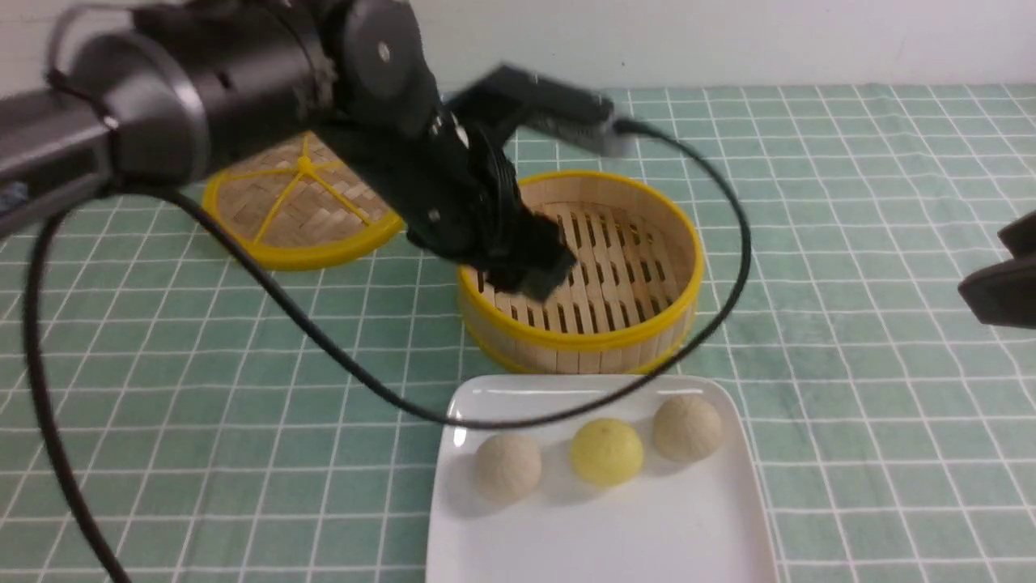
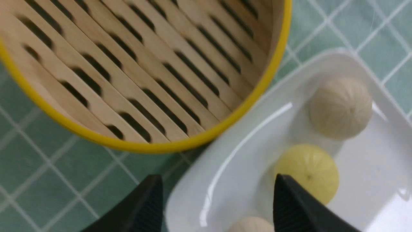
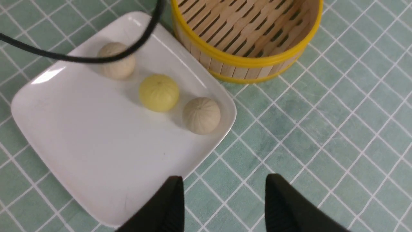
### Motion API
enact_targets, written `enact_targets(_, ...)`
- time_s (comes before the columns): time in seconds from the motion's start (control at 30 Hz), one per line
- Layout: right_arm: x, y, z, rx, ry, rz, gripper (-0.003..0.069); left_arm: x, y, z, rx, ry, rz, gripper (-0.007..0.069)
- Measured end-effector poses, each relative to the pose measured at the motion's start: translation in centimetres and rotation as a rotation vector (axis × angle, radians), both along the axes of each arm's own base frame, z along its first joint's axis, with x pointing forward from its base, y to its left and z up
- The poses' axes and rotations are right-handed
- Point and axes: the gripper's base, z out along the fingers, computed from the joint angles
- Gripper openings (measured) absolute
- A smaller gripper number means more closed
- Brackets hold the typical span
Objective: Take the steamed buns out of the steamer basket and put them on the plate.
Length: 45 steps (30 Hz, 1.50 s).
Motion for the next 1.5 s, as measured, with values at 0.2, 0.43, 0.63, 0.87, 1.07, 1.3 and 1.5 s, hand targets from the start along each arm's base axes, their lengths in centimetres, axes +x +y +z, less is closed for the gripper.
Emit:
enact_targets(0.2,0.4,0.2,0.4,0.027,-0.058,-0.001,0.0351,-3.1,3.1,9.5,-0.059,-0.282,0.062,0.0467)
enact_targets(0.43,1.1,0.7,1.5,0.13,-0.174,-0.005,0.0311,-6.5,5.9,14.2,-0.095,-0.432,0.102,0.0467)
enact_targets(0.63,3.1,1.7,2.0,0.259,-0.249,-0.054,0.0283,-8.0,7.0,16.0,-0.118,-0.52,0.113,0.0467)
enact_targets(0.87,4.4,1.6,4.6,0.354,-0.45,-0.11,0.0238,-12.2,10.5,20.3,-0.199,-0.731,0.198,0.0467)
enact_targets(1.07,0.6,-0.2,10.5,0.438,-0.712,-0.106,0.0238,-17.9,15.3,23.3,-0.218,-0.889,0.321,0.0463)
enact_targets(1.3,-4.0,-2.4,12.5,0.413,-0.859,-0.102,0.0248,-22.7,19.3,24.5,-0.214,-0.984,0.423,0.0459)
enact_targets(1.5,-8.7,-4.8,13.3,0.36,-0.957,-0.122,0.0249,-25.8,22.4,24.5,-0.189,-1.001,0.554,0.046)
